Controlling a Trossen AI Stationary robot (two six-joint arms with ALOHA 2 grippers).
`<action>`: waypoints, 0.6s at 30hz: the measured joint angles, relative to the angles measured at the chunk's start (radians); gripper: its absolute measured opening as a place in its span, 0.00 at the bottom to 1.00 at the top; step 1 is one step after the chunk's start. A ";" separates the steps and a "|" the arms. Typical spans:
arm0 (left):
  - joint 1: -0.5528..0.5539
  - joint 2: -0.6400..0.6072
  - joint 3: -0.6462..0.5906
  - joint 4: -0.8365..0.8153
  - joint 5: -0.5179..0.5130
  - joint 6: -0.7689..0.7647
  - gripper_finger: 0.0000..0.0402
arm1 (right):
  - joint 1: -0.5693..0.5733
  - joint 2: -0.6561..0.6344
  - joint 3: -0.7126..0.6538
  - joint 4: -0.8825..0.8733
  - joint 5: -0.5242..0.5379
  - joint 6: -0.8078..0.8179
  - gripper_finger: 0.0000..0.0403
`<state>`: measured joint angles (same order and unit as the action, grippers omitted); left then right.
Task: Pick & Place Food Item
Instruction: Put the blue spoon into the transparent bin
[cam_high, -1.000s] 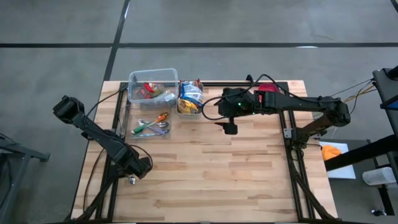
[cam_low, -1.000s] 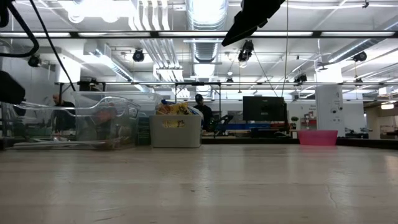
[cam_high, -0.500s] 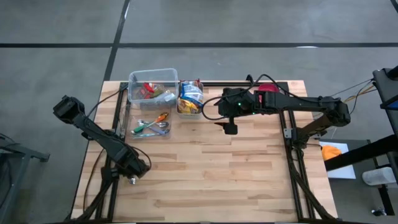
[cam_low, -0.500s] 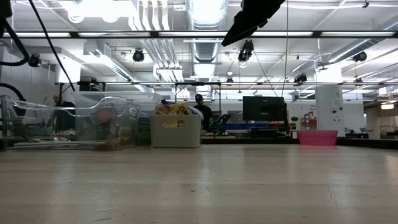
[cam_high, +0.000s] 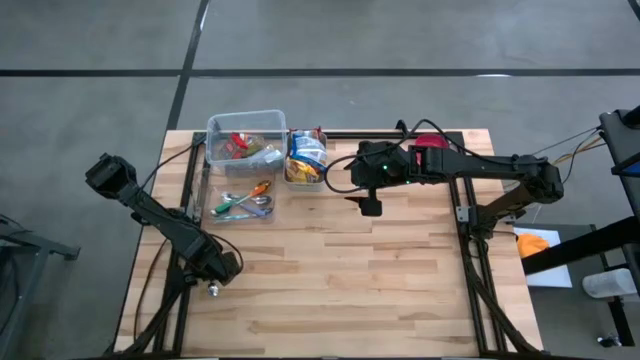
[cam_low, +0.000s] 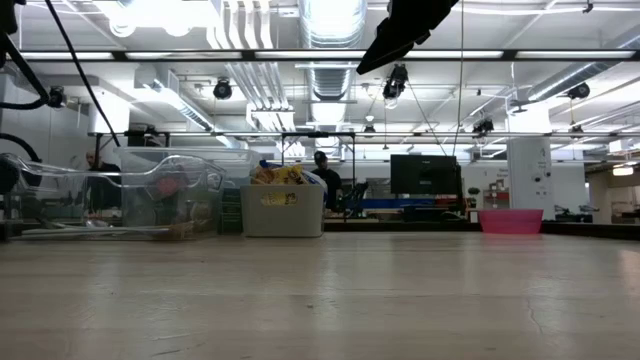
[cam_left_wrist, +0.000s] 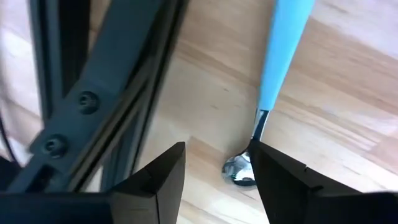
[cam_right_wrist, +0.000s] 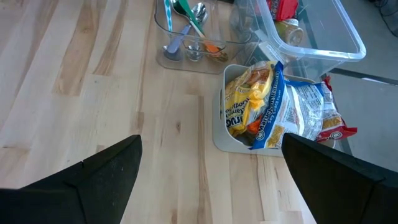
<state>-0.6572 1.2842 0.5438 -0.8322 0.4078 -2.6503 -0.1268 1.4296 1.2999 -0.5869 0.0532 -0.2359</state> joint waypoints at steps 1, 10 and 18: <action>0.000 0.000 0.000 0.003 -0.011 0.000 0.47 | 0.000 0.000 0.000 0.000 0.000 0.000 0.95; 0.002 0.000 0.000 0.069 -0.183 -0.021 0.47 | 0.000 0.000 0.000 0.000 0.000 0.000 0.95; 0.002 0.000 0.000 0.120 -0.396 0.071 0.47 | 0.000 0.000 0.000 0.000 0.000 0.000 0.95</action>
<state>-0.6548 1.2846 0.5434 -0.7123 0.0121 -2.5793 -0.1267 1.4296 1.2997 -0.5865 0.0528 -0.2361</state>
